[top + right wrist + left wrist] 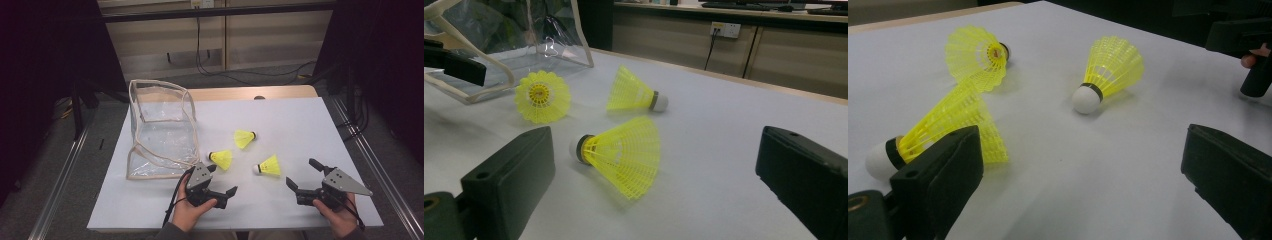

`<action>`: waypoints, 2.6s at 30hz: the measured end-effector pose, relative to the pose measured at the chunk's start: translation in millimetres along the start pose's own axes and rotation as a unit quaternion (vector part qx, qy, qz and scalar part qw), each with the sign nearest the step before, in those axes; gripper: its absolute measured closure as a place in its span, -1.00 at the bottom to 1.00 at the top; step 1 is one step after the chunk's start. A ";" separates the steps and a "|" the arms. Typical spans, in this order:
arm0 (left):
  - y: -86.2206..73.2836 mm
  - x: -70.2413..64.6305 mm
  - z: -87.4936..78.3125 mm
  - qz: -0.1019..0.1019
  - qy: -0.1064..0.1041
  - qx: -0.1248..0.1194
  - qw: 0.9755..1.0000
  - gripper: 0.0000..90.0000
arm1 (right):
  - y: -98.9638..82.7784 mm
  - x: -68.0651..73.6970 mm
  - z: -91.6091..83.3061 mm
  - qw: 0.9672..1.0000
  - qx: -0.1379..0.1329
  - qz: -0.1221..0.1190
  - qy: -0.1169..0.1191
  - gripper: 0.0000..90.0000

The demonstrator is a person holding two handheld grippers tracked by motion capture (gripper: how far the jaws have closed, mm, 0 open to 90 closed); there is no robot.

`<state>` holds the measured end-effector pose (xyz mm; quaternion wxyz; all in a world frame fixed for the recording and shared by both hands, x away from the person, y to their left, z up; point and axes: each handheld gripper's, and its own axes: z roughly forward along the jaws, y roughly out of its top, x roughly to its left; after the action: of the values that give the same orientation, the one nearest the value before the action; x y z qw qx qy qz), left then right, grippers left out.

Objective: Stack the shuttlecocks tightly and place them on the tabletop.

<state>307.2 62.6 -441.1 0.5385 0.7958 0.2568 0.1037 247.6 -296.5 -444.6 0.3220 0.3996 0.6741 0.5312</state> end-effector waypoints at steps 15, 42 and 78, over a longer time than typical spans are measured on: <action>6.2 -2.3 13.0 -0.001 0.006 0.001 1.000 -0.93 | -0.4 0.8 0.4 1.000 0.000 -0.002 0.004 -0.95; 17.7 -2.2 34.4 -0.011 0.006 -0.003 1.000 -0.93 | -0.7 -0.5 -0.6 1.000 0.001 -0.003 0.005 -0.95; 33.6 0.1 51.7 -0.009 0.072 0.000 0.997 -0.93 | -0.7 2.1 -4.3 1.000 0.003 -0.005 0.003 -0.95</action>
<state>340.0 11.4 -431.2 0.5196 0.7840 0.3018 0.1560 242.8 -296.7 -444.3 0.3215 0.3954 0.6784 0.5292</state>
